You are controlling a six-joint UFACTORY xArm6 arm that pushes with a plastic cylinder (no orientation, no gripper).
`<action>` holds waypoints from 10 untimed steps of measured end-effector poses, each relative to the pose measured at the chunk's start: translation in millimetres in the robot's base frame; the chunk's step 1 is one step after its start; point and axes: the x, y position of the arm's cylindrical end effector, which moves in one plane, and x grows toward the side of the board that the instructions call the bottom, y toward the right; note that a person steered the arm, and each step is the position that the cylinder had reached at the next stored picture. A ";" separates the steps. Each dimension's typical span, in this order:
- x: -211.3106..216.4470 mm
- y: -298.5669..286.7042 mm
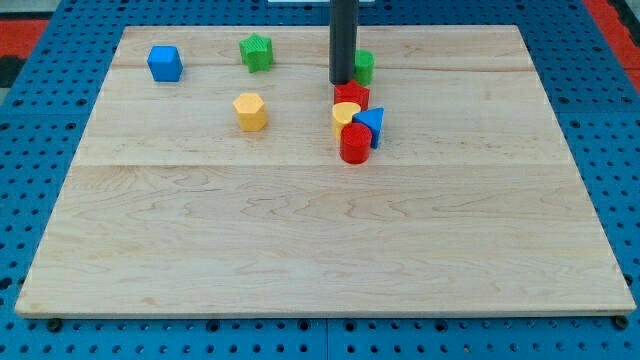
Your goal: Move the yellow hexagon diagonal bottom left to the red circle
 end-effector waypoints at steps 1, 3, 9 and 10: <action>-3.7 1.2; 10.3 -82.4; -9.4 -141.1; 76.4 -109.9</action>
